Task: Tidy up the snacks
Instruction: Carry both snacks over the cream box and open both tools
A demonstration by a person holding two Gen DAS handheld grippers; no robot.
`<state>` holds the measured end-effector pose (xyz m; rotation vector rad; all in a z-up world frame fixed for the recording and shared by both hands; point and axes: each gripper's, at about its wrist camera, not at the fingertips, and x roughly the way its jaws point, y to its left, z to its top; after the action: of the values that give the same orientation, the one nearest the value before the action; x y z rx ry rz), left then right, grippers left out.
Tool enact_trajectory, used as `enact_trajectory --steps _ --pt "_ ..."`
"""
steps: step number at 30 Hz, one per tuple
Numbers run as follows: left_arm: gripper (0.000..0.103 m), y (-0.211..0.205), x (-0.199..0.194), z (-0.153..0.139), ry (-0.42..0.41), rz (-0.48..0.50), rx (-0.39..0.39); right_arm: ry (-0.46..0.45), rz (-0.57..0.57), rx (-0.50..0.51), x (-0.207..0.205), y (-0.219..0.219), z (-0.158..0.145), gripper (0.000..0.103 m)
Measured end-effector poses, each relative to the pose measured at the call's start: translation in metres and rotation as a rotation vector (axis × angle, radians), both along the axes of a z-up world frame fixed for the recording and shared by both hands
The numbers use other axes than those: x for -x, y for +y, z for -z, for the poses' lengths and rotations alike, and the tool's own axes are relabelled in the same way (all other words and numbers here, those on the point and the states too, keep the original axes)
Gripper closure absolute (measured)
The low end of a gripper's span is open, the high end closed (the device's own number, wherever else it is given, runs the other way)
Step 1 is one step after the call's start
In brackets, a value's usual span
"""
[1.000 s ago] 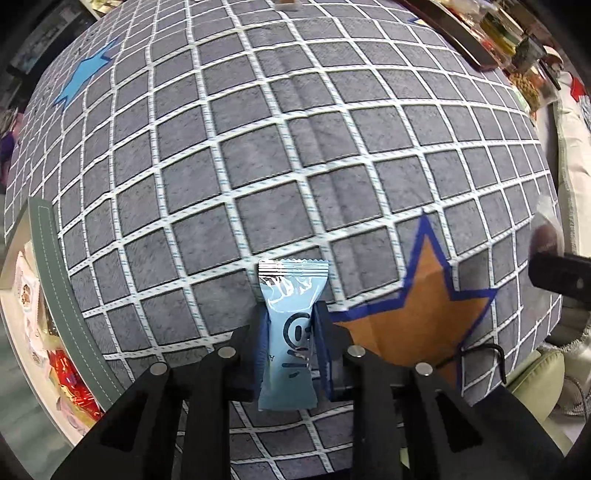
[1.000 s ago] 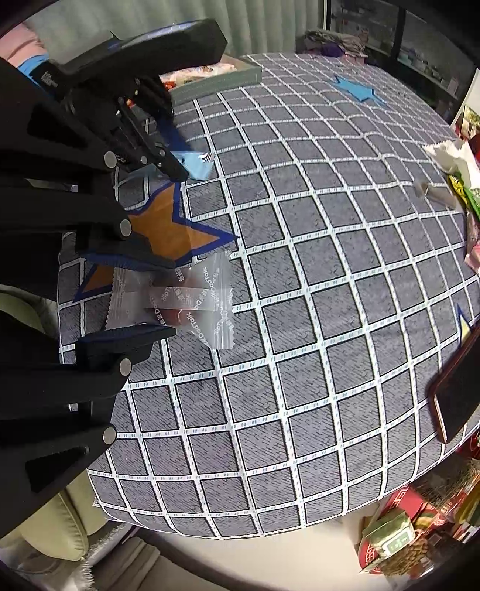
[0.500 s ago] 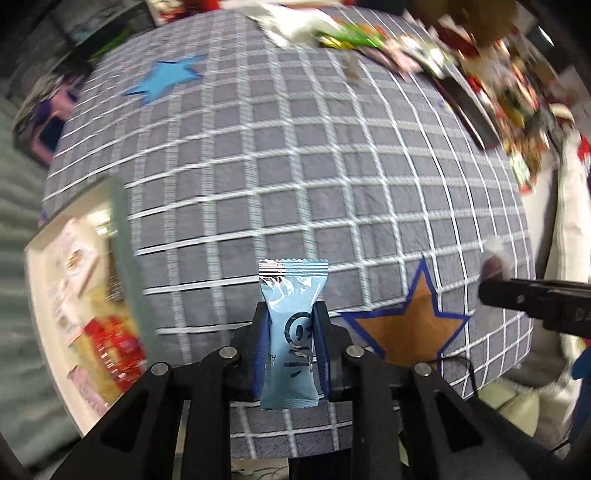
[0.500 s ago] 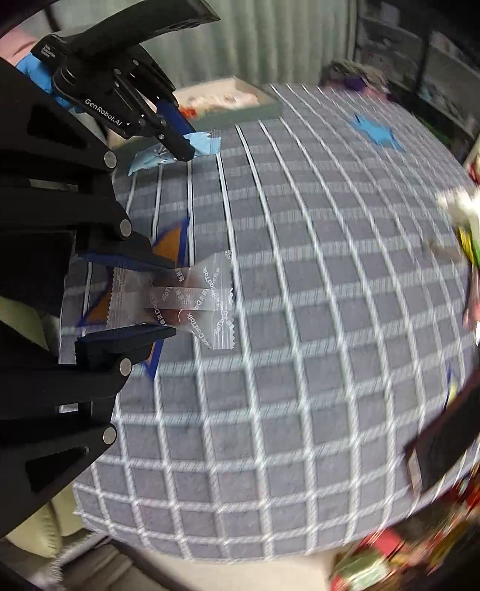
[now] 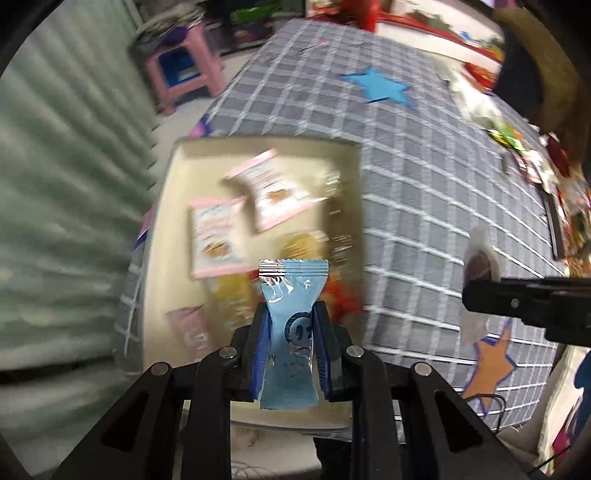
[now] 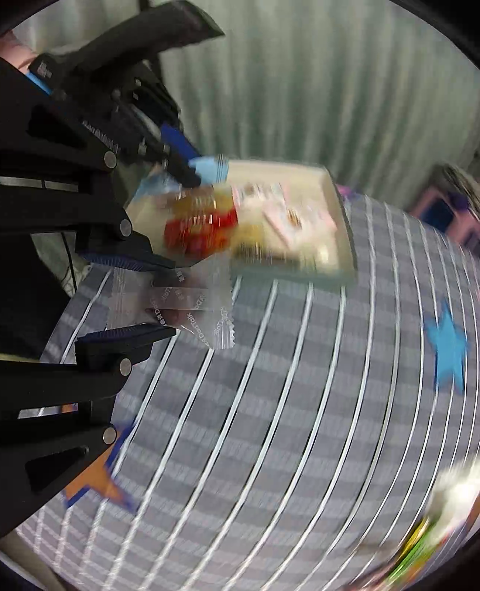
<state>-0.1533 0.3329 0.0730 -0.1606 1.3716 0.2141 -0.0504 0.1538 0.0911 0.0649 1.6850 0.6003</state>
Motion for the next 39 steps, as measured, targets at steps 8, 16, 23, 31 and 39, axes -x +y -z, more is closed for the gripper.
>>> enact_trajectory --steps 8,16,23,31,39 --pt "0.072 0.036 0.009 0.023 0.04 -0.082 -0.039 0.037 -0.165 0.009 0.004 0.097 0.025 0.074" --pt "0.024 0.048 0.004 0.023 -0.001 -0.139 -0.042 -0.013 -0.223 0.084 0.002 0.117 0.029 0.011" --pt "0.024 0.045 -0.005 0.025 0.006 -0.126 -0.026 -0.073 -0.22 0.136 -0.008 0.108 0.02 0.011" --pt "0.024 0.041 -0.009 0.029 0.038 -0.107 -0.027 -0.148 -0.238 0.176 -0.013 0.089 -0.006 0.011" --pt "0.024 0.044 -0.008 0.033 0.071 -0.105 0.004 -0.19 -0.275 0.206 -0.002 0.096 -0.001 0.011"
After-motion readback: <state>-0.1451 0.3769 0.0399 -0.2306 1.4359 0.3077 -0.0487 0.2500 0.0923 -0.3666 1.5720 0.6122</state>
